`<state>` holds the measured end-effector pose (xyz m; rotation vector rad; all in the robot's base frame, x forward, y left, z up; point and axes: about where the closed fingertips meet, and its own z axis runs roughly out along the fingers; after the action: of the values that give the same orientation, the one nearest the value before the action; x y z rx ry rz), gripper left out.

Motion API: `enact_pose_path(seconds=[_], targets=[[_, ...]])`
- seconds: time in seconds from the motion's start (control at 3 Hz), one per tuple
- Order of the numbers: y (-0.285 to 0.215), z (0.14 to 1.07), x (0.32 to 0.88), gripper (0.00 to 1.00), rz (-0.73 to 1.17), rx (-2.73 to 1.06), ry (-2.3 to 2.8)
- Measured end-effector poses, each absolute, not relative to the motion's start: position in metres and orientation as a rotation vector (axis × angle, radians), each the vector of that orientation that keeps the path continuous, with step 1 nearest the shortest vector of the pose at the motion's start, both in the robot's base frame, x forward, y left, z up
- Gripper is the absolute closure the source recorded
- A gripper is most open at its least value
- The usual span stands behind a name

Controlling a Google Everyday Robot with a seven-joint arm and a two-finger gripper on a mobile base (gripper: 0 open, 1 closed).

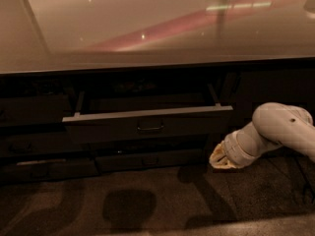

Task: Open top drawer

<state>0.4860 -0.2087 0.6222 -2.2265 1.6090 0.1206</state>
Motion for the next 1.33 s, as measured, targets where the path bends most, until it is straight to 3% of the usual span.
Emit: enact_pose_path(seconds=[0.67, 1.0, 1.33], targets=[[-0.184, 0.625, 0.51, 1.0, 0.568, -2.091, 1.448], [-0.187, 0.673, 0.548, 1.0, 0.611, -1.965, 1.399], [-0.199, 0.702, 0.571, 1.0, 0.532, -1.923, 1.383]])
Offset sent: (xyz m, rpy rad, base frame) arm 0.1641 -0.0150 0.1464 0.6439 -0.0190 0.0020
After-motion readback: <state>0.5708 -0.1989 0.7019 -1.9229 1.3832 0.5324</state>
